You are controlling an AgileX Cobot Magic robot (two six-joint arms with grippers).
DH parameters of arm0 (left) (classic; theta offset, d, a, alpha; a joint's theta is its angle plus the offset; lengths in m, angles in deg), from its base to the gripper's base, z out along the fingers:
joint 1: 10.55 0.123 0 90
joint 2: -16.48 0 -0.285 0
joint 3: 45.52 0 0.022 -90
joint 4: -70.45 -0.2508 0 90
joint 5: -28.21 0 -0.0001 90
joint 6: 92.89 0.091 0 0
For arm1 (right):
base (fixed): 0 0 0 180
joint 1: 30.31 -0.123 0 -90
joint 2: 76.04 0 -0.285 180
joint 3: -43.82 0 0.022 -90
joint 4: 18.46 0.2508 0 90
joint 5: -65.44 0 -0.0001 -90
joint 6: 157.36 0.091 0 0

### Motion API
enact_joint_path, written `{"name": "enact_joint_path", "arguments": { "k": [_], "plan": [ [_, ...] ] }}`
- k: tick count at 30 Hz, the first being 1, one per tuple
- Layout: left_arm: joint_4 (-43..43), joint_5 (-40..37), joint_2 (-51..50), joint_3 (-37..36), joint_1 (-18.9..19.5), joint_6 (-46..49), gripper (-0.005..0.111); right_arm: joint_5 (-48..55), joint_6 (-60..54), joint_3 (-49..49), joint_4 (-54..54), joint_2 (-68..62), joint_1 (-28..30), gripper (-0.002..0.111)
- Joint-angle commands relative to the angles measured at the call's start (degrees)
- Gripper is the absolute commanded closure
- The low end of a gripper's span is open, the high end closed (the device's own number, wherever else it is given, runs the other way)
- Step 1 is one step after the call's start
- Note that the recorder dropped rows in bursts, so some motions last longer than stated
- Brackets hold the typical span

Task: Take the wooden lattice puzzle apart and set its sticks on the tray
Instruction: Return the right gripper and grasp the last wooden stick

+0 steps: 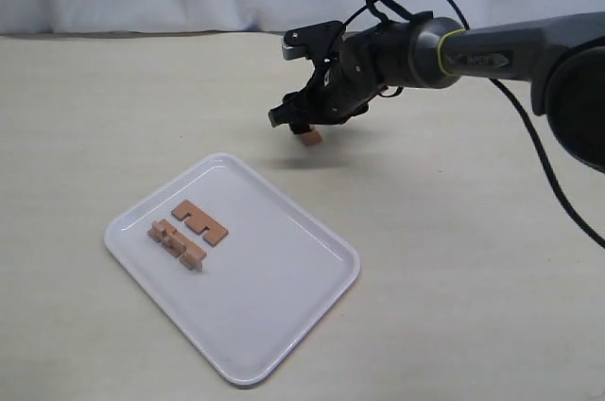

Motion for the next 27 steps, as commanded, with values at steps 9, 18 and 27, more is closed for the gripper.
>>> {"name": "enact_joint_path", "arguments": {
  "k": [9,18,27],
  "plan": [
    [-0.1,0.4,0.1,-0.2,-0.4,-0.1,0.107,-1.8,0.1,-2.2,-0.6,-2.7,0.1,0.05],
    [0.0,0.6,0.1,-0.2,-0.4,-0.1,0.107,-0.9,-0.1,-2.2,-0.6,-2.7,0.1,0.075],
    [0.0,0.6,0.1,-0.2,-0.4,-0.1,0.107,-0.4,-1.3,-2.2,-0.6,-2.7,0.1,0.095]
  ]
}}
